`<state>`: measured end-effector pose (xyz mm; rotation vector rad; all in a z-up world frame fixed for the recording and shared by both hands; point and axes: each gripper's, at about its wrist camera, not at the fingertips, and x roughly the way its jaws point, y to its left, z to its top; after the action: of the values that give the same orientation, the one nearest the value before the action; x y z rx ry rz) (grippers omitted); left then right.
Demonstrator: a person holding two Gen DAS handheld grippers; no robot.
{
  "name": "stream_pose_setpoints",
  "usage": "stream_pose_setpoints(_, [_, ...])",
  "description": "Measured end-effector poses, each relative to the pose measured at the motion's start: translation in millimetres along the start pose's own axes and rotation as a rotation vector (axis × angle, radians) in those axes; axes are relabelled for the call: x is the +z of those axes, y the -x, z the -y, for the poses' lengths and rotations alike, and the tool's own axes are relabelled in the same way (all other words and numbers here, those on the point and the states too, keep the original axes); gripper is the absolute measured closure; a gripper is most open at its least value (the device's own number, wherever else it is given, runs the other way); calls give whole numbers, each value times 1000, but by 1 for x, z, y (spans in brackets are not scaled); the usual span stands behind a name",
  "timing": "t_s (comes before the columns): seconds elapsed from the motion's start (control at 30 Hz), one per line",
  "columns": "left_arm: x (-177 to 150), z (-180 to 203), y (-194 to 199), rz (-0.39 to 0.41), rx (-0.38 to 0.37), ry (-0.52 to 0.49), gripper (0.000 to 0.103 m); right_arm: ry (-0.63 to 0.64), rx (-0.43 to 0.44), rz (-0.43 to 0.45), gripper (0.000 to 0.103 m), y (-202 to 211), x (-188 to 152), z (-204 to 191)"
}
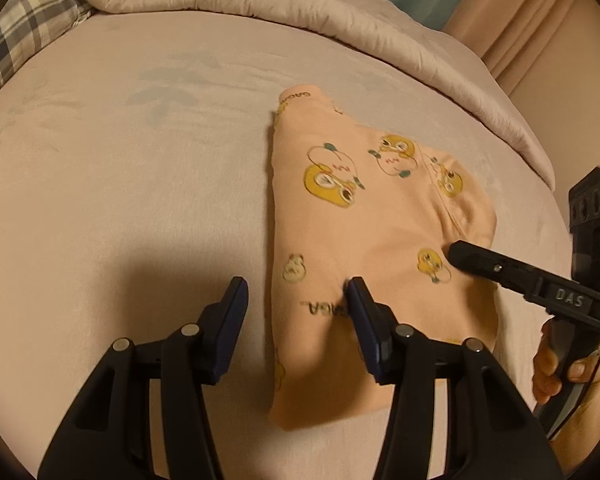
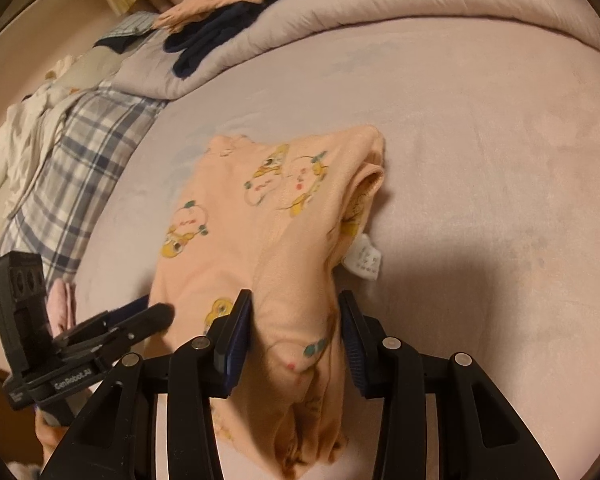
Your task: Fold small clothes
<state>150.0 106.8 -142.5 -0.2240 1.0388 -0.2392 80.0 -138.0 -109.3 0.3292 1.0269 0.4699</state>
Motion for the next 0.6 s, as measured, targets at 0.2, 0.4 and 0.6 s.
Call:
stream_pose_setpoints(0.2, [-10,0,-5,-19,6,-10,51,40,-16,-2,61,1,-8,-3])
stream_pose_setpoints(0.4, [-14,3,-2,-19,14,-19,51,27,-25,-11,61,0,-9,-3])
stream_pose_setpoints(0.6, [-22,5,0,-20,20,-34,52,48,8,-6,58,10,-17,-9])
